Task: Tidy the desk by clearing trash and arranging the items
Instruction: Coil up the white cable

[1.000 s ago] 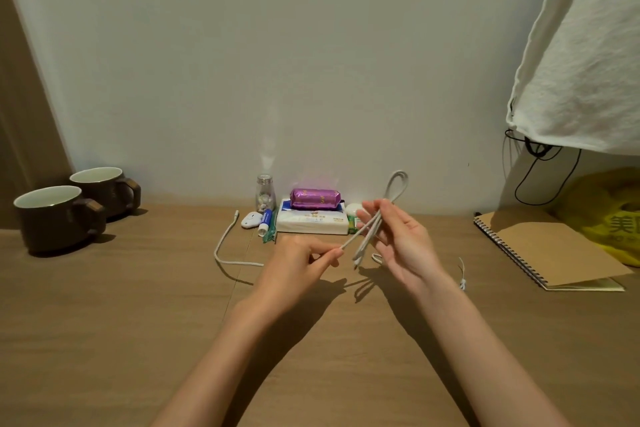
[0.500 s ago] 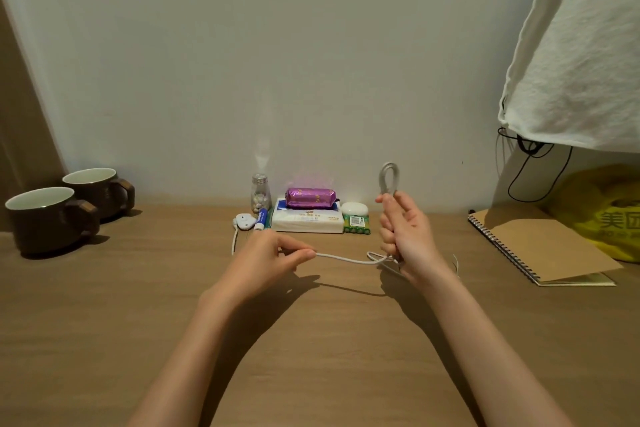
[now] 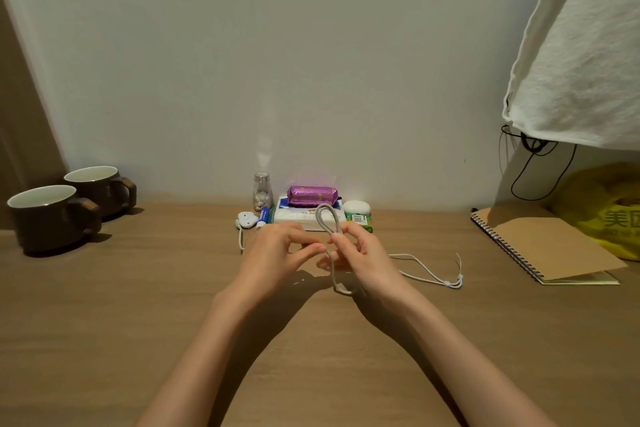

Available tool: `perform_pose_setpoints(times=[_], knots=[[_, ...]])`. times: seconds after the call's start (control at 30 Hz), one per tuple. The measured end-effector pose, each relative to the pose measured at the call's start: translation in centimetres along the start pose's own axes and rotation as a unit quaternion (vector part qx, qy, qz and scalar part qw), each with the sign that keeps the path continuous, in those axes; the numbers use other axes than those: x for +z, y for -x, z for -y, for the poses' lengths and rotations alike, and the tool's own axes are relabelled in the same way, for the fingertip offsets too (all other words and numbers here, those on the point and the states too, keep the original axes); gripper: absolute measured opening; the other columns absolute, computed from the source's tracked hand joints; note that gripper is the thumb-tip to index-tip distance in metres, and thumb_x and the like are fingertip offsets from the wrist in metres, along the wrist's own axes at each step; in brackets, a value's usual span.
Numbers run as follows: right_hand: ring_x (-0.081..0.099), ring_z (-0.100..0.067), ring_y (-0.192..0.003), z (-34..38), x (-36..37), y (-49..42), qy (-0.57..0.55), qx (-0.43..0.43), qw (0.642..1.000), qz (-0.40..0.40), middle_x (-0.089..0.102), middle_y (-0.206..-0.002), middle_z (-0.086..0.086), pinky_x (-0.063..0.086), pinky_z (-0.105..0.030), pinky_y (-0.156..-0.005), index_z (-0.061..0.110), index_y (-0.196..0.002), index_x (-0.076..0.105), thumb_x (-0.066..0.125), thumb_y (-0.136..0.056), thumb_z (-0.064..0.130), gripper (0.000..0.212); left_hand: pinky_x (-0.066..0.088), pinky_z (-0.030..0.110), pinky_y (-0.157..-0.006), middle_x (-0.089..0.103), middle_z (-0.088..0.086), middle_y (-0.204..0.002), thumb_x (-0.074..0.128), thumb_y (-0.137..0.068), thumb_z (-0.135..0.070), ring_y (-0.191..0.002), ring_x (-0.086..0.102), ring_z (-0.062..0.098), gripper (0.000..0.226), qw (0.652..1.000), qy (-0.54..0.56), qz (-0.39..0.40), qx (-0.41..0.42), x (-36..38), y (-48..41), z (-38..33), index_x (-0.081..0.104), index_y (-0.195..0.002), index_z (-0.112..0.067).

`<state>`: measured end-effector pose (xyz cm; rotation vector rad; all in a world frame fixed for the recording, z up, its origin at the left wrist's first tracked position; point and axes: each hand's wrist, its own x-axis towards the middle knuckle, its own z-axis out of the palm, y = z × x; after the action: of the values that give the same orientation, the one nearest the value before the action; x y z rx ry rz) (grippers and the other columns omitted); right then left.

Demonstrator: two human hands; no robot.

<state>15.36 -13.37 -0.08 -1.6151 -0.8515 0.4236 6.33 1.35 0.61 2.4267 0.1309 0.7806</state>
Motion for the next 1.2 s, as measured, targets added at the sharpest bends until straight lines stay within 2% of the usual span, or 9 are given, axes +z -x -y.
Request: perform_pose_setpoints(times=[0.1,0.23,0.37,0.57,0.67,0.77,0.93,1.1,1.2], knots=[[0.071,-0.023,-0.070,0.0,0.4,0.2,-0.012,0.021,0.999,0.029,0.064,-0.061,0.000,0.057,-0.034,-0.067,0.016,-0.105,0.052,0.041,-0.102,0.027,0.017,0.042,0.022,-0.060,0.058,-0.022,-0.069,0.068,-0.078,-0.039,-0.066,0.054,-0.001,0.019,1.000,-0.008,-0.001,0.014,0.1,0.0,0.0,0.075,-0.094,-0.033],[0.047,-0.009,-0.049,-0.1,1.0,0.1,-0.060,0.034,0.996,0.057,0.047,-0.057,0.005,0.053,-0.029,-0.059,0.010,-0.112,0.049,0.041,-0.102,0.027,0.021,0.051,0.027,-0.066,0.060,-0.022,-0.075,0.067,-0.080,-0.039,-0.072,0.058,0.000,0.019,0.999,-0.022,-0.004,0.033,-0.1,0.0,0.0,0.075,-0.095,-0.031],[0.040,-0.008,-0.047,0.4,1.0,0.0,-0.149,0.062,0.983,0.084,0.044,-0.060,0.004,0.044,-0.023,-0.049,0.011,-0.106,0.049,0.040,-0.102,0.026,0.018,0.050,0.031,-0.064,0.066,-0.017,-0.076,0.061,-0.078,-0.051,-0.072,0.059,0.002,0.024,0.998,-0.029,-0.027,0.045,-0.9,0.0,0.4,0.075,-0.088,-0.034],[0.031,-0.005,-0.042,0.6,1.9,0.2,-0.156,0.080,0.978,0.110,0.039,-0.055,0.007,0.030,-0.016,-0.039,0.015,-0.095,0.049,0.040,-0.102,0.027,0.016,0.046,0.023,-0.061,0.070,-0.014,-0.072,0.059,-0.065,-0.062,-0.069,0.059,0.004,0.036,0.996,-0.030,-0.076,0.038,-3.2,0.0,1.1,0.076,-0.078,-0.033],[0.031,-0.004,-0.043,0.9,2.3,0.1,-0.060,0.065,0.993,0.075,0.039,-0.055,0.010,0.028,-0.014,-0.037,0.020,-0.086,0.051,0.040,-0.102,0.029,0.022,0.044,0.033,-0.062,0.069,-0.015,-0.071,0.057,-0.064,-0.066,-0.069,0.054,0.006,0.039,0.993,-0.057,-0.104,0.020,-3.9,0.1,2.2,0.075,-0.075,-0.034],[0.035,-0.001,-0.043,1.0,2.0,0.1,0.028,0.035,0.998,0.052,0.042,-0.062,0.006,0.029,-0.013,-0.039,0.020,-0.086,0.054,0.039,-0.103,0.027,0.024,0.037,0.031,-0.061,0.068,-0.016,-0.072,0.055,-0.066,-0.064,-0.068,0.049,0.008,0.038,0.986,-0.099,-0.132,0.011,-4.5,0.3,2.6,0.075,-0.078,-0.034],[0.037,0.000,-0.050,1.5,1.0,0.6,0.152,-0.008,0.987,0.057,0.040,-0.066,0.008,0.031,-0.013,-0.048,0.018,-0.093,0.060,0.036,-0.103,0.030,0.028,0.051,0.037,-0.060,0.069,-0.011,-0.077,0.063,-0.070,-0.053,-0.074,0.058,0.008,0.032,0.986,-0.071,-0.145,-0.032,-4.6,0.2,2.3,0.076,-0.088,-0.030],[0.042,0.001,-0.054,1.7,0.4,0.8,0.265,-0.035,0.960,0.079,0.044,-0.063,0.012,0.031,-0.017,-0.053,0.020,-0.092,0.058,0.039,-0.101,0.038,0.028,0.039,0.020,-0.055,0.069,-0.009,-0.077,0.071,-0.075,-0.039,-0.070,0.058,0.004,0.018,0.986,-0.029,-0.162,-0.039,-3.7,0.1,1.5,0.077,-0.087,-0.026],[0.044,-0.002,-0.060,1.9,0.2,1.1,0.315,-0.050,0.943,0.095,0.049,-0.068,0.013,0.033,-0.019,-0.055,0.027,-0.082,0.052,0.039,-0.101,0.037,0.025,0.044,0.022,-0.057,0.070,-0.009,-0.078,0.072,-0.076,-0.036,-0.072,0.061,0.003,0.016,0.985,0.012,-0.167,-0.049,-3.2,0.0,1.0,0.077,-0.087,-0.025]])
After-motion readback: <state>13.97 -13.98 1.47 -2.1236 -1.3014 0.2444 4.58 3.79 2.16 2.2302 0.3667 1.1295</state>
